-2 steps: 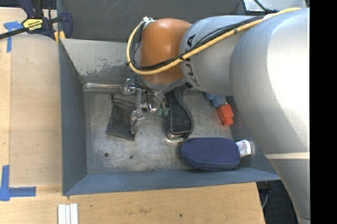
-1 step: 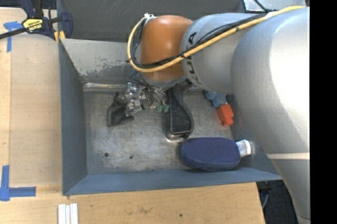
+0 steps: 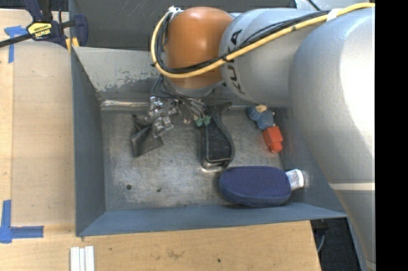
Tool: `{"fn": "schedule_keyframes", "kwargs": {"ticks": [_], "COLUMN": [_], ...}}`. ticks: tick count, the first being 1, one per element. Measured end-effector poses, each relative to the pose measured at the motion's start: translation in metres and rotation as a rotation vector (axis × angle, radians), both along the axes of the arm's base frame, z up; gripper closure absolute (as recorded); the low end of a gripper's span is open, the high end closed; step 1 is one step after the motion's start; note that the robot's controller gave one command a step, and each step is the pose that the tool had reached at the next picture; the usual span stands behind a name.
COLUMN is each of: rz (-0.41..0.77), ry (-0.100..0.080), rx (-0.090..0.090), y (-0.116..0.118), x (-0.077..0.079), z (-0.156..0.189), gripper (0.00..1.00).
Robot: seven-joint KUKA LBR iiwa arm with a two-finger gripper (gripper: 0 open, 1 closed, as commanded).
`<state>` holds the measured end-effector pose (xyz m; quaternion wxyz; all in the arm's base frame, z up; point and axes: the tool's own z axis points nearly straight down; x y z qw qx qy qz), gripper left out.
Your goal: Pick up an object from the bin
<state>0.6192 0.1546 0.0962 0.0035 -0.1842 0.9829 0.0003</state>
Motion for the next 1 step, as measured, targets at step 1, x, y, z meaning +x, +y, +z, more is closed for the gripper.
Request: {"fn": "schedule_keyframes", "kwargs": {"ticks": [1], "rz": [0.181], "ry": [-0.007], "rx": [-0.001], "y": [-0.0196], "x": [-0.0082], "z": [0.1586], "gripper": [1.00]}}
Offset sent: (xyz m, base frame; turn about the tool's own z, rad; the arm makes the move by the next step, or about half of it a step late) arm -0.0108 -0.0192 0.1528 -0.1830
